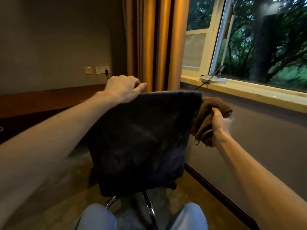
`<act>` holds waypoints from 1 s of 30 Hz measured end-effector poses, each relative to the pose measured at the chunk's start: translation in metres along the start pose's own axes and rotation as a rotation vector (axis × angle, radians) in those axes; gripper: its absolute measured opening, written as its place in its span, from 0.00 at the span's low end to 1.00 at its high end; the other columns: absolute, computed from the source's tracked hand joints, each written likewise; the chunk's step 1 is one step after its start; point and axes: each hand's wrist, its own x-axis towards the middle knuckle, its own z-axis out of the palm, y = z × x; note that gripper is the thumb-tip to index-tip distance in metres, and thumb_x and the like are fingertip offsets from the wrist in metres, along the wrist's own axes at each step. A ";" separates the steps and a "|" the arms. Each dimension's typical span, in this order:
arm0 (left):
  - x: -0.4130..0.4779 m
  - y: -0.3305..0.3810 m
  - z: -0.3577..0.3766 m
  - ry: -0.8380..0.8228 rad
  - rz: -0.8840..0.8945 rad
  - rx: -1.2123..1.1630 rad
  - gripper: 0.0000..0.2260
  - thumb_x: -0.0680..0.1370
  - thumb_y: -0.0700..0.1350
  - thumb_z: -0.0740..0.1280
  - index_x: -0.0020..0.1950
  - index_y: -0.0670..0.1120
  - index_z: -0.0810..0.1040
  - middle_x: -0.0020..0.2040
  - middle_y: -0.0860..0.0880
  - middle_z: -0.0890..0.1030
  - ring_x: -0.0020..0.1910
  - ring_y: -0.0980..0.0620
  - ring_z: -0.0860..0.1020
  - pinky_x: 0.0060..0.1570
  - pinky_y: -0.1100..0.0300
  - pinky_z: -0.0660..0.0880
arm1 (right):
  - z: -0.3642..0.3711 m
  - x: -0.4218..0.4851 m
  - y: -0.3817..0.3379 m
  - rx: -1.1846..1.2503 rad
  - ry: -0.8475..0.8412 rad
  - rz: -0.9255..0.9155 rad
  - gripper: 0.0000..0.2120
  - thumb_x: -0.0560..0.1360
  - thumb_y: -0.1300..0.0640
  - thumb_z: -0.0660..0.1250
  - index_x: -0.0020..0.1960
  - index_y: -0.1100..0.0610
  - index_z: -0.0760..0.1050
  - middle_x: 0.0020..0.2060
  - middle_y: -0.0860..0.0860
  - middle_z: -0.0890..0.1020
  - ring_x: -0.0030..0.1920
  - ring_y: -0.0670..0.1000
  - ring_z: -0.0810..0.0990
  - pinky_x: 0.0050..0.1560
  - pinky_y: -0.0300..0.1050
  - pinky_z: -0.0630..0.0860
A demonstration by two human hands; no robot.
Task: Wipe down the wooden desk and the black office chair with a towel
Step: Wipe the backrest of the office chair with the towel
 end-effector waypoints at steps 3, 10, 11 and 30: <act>-0.007 -0.023 0.008 -0.048 -0.082 0.125 0.30 0.83 0.68 0.46 0.64 0.52 0.79 0.52 0.50 0.81 0.52 0.49 0.77 0.62 0.44 0.71 | 0.011 0.000 0.007 0.035 -0.030 0.029 0.19 0.81 0.49 0.67 0.70 0.51 0.70 0.56 0.51 0.78 0.57 0.52 0.77 0.61 0.50 0.73; 0.003 -0.025 0.037 0.121 -0.137 0.003 0.32 0.81 0.70 0.46 0.60 0.51 0.80 0.48 0.47 0.81 0.48 0.46 0.77 0.51 0.48 0.70 | 0.042 0.000 0.024 0.033 -0.069 0.071 0.22 0.80 0.49 0.68 0.73 0.53 0.70 0.60 0.53 0.80 0.58 0.53 0.78 0.64 0.50 0.74; 0.007 -0.025 0.037 0.113 -0.137 -0.010 0.32 0.81 0.71 0.46 0.61 0.51 0.79 0.49 0.47 0.81 0.49 0.45 0.77 0.53 0.47 0.71 | 0.045 0.001 0.027 0.024 -0.064 0.067 0.21 0.80 0.49 0.68 0.72 0.53 0.71 0.60 0.54 0.80 0.59 0.53 0.79 0.65 0.51 0.75; 0.005 -0.071 0.028 0.055 -0.134 -0.113 0.28 0.81 0.70 0.50 0.62 0.54 0.79 0.50 0.48 0.80 0.50 0.47 0.75 0.52 0.50 0.68 | 0.066 0.033 0.035 0.183 0.205 0.124 0.40 0.74 0.32 0.67 0.78 0.53 0.64 0.71 0.54 0.75 0.69 0.56 0.75 0.74 0.58 0.69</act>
